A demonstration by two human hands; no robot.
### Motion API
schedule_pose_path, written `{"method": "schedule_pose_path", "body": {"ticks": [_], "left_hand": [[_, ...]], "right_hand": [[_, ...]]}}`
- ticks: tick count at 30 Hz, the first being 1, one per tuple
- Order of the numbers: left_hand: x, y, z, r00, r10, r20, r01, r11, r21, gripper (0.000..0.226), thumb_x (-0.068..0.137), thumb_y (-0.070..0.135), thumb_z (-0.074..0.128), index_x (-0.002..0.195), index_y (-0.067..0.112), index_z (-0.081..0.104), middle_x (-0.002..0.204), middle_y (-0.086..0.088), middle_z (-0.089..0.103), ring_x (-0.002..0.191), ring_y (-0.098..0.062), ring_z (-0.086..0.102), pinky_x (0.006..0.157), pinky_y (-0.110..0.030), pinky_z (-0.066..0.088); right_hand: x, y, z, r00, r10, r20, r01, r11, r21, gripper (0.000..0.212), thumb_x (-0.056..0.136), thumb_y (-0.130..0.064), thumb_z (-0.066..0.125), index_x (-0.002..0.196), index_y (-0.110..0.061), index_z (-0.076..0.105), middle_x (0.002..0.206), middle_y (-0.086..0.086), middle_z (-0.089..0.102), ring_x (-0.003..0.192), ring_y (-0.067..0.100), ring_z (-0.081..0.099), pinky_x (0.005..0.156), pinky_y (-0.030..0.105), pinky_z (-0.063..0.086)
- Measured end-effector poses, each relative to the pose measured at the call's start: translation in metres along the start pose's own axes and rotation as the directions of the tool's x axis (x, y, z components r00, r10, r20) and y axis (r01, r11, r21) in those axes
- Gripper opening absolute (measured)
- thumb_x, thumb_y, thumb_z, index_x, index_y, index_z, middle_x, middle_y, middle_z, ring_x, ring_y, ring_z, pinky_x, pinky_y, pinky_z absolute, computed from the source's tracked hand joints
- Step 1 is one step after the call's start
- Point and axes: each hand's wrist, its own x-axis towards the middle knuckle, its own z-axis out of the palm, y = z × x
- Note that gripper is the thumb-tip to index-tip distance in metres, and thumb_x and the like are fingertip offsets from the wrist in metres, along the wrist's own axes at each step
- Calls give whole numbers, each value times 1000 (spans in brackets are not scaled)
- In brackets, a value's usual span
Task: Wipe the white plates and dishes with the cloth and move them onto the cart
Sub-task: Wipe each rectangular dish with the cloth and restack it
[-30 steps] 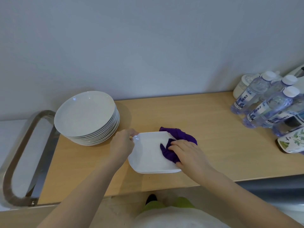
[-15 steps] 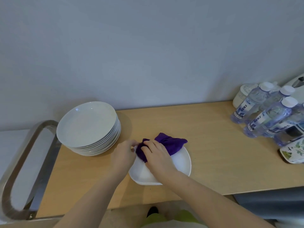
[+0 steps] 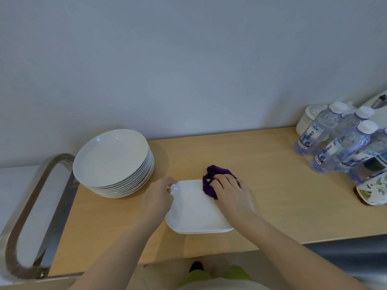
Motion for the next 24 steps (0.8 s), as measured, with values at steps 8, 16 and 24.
{"method": "schedule_pose_path", "body": {"ticks": [8,16,24], "left_hand": [[1,-3,3,1000,-3,-22,3,1000,-16,39,89,3,45,100,35,64,91,20,53,79,-7,50,54,-21,35],[-10,-13,6,994,-24,109,50,969,-240,29,97,16,40,106,36,60,93,25,60,92,-4,56,70,-22,43],[-29,-21,18,981,-118,156,171,905,-390,25,101,32,35,110,27,58,94,9,63,89,-10,58,69,-27,44]], "right_hand": [[-22,33,-1,985,91,146,-108,987,116,39,86,-9,59,124,-19,57,138,-6,46,130,23,36,98,34,40],[-29,63,-10,914,397,79,-394,827,401,47,82,0,56,125,-15,55,131,3,50,116,24,37,92,30,37],[-32,85,7,862,412,296,-433,901,6,42,92,-18,49,133,-22,41,140,-2,36,130,21,28,99,32,38]]}}
